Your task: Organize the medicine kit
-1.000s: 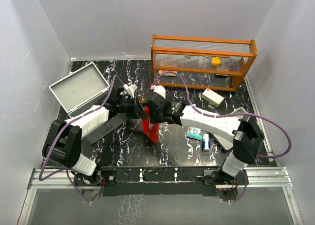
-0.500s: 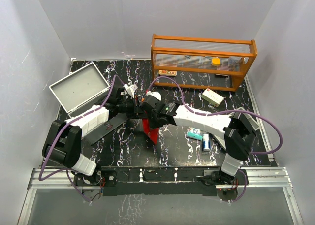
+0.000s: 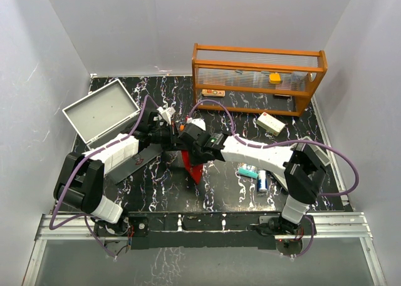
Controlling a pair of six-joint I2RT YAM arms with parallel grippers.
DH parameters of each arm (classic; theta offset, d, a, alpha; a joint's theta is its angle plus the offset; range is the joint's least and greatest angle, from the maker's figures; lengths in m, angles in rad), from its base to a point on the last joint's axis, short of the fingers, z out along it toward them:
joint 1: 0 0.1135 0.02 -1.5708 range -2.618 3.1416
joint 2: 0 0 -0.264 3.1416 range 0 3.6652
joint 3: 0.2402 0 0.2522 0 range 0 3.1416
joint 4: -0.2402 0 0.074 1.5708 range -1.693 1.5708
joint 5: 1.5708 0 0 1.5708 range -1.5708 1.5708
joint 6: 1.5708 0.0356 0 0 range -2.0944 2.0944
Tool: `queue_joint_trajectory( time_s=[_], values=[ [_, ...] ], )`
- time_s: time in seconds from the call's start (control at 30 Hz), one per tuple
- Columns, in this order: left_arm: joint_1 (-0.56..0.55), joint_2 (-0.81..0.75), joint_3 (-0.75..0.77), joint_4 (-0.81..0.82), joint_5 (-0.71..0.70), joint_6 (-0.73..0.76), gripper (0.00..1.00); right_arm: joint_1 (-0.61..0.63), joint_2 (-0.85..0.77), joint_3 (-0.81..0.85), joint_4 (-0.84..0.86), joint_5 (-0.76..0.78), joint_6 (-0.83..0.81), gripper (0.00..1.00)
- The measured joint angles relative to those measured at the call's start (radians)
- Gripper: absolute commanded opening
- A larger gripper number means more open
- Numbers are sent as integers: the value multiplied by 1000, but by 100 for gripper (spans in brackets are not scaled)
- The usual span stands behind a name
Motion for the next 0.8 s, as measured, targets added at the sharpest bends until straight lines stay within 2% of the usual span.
queue_joint_trajectory(
  time_s=[0.17,0.5,0.8],
  values=[
    [0,0,6,-3,0,1,0,1,-45,1,16,50,5,24],
    [0,0,14,-8,-2,8,0,-16,-271,-49,27,209,66,46],
    [0,0,32,-39,-5,35,0,-208,-401,-303,1,285,90,56]
  ],
)
